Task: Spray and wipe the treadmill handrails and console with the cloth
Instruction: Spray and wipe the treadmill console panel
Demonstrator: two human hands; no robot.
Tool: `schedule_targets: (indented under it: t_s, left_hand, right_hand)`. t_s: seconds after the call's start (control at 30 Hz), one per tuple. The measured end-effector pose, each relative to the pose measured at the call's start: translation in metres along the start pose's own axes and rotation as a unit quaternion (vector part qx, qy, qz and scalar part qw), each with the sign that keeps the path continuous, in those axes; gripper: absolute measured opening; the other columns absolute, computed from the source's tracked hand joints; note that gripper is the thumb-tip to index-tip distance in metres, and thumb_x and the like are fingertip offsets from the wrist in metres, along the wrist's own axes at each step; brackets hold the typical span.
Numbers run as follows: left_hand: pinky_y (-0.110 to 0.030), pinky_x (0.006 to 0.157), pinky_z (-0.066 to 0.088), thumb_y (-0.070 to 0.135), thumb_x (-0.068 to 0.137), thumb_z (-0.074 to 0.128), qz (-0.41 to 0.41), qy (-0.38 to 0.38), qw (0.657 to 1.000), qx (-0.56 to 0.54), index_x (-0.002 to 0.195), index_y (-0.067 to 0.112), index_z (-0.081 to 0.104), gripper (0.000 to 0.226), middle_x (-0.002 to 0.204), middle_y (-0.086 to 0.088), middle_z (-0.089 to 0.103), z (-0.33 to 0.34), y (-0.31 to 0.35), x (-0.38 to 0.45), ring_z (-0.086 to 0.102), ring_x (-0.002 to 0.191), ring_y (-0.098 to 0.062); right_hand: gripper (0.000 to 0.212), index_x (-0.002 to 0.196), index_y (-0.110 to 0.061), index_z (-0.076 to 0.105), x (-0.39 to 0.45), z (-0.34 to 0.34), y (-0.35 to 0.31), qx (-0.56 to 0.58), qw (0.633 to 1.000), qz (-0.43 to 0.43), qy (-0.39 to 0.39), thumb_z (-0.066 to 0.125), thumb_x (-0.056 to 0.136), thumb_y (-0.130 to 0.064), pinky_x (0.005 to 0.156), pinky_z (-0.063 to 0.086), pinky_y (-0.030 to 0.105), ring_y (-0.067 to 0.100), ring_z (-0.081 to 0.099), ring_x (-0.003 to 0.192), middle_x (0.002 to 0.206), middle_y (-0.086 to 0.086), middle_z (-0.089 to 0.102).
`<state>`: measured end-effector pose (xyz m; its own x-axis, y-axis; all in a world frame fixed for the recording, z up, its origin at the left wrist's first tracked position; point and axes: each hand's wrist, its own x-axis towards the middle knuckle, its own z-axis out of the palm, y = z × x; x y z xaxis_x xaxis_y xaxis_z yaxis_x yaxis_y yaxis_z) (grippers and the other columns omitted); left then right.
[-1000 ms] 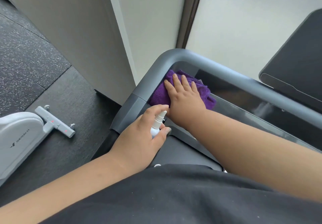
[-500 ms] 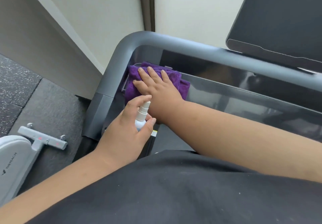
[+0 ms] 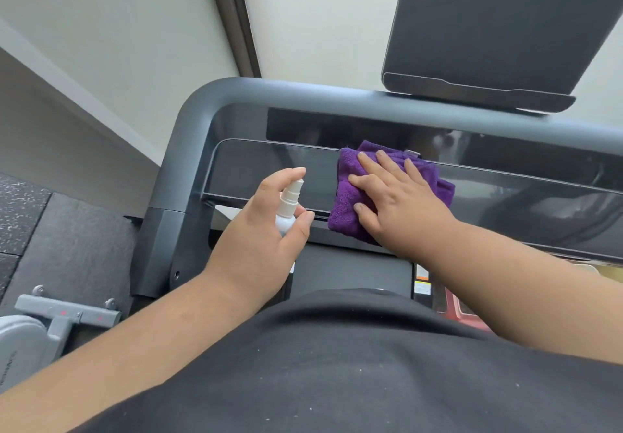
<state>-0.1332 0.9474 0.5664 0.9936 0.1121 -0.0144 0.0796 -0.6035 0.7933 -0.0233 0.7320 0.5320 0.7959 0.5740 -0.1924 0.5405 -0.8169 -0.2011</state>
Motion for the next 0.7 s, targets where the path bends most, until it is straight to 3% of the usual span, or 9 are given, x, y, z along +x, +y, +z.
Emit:
schedule_targets:
  t_s: [0.13,0.27,0.37,0.47,0.57,0.63,0.7]
  left_hand:
    - [-0.004,0.072,0.038,0.042,0.091,0.055,0.001,0.003,1.0,0.01,0.125,0.071,0.027,0.052,0.104,0.028,0.056,-0.003,0.001,0.0,0.058,0.085,-0.008]
    - [-0.013,0.072,0.041,0.048,0.091,0.054,0.004,-0.004,1.0,0.017,0.127,0.069,0.027,0.049,0.101,0.023,0.06,-0.005,0.003,0.0,0.06,0.084,-0.007]
    - [-0.02,0.074,0.043,0.046,0.091,0.055,0.012,-0.01,0.999,0.03,0.126,0.07,0.027,0.05,0.1,0.023,0.062,0.001,0.008,0.002,0.062,0.081,-0.008]
    - [-0.022,0.075,0.045,0.044,0.091,0.058,0.018,-0.028,0.999,0.028,0.125,0.071,0.028,0.053,0.098,0.022,0.065,0.013,0.02,0.006,0.065,0.079,-0.01]
    - [-0.023,0.075,0.047,0.052,0.087,0.053,0.027,-0.046,0.998,0.025,0.126,0.07,0.027,0.049,0.1,0.026,0.063,0.028,0.037,0.011,0.064,0.076,-0.011]
    - [-0.028,0.074,0.049,0.051,0.088,0.052,0.032,-0.054,0.998,0.017,0.127,0.068,0.029,0.049,0.098,0.022,0.062,0.041,0.048,0.013,0.063,0.074,-0.013]
    - [-0.028,0.07,0.047,0.044,0.089,0.056,0.032,-0.061,0.998,0.011,0.127,0.068,0.03,0.052,0.095,0.017,0.063,0.053,0.058,0.013,0.061,0.07,-0.013]
  right_hand:
    - [0.066,0.126,-0.022,0.047,0.015,0.006,-0.033,0.0,0.996,0.086,-0.003,0.024,0.086,-0.07,0.118,0.004,0.063,0.031,0.005,0.152,0.165,0.003,0.018]
    - [0.071,0.131,-0.019,0.04,0.036,0.01,-0.061,-0.033,0.998,0.053,-0.002,0.017,0.088,-0.071,0.116,0.001,0.067,0.037,-0.002,0.151,0.166,0.007,0.009]
    - [0.089,0.152,-0.018,0.017,0.041,0.007,-0.061,-0.028,0.999,0.014,-0.022,0.001,0.08,-0.068,0.117,-0.002,0.063,0.035,-0.007,0.151,0.167,0.005,0.0]
    - [0.098,0.158,-0.019,-0.004,0.033,0.006,-0.045,-0.028,0.999,0.002,-0.027,-0.01,0.073,-0.07,0.12,-0.003,0.056,0.028,-0.008,0.152,0.167,0.003,-0.005]
    - [0.091,0.158,-0.026,0.003,0.017,0.007,-0.017,-0.026,0.999,0.022,-0.011,0.003,0.082,-0.076,0.121,-0.002,0.053,0.026,-0.007,0.152,0.167,0.004,-0.005]
    - [0.085,0.157,-0.036,0.01,0.001,0.008,0.009,-0.025,0.998,0.063,0.011,0.017,0.085,-0.081,0.12,-0.002,0.057,0.028,-0.006,0.152,0.167,0.005,-0.001]
    - [0.082,0.153,-0.045,0.011,-0.018,0.009,0.036,-0.027,0.993,0.112,0.022,0.018,0.082,-0.085,0.117,-0.004,0.064,0.034,-0.007,0.151,0.167,0.004,0.002]
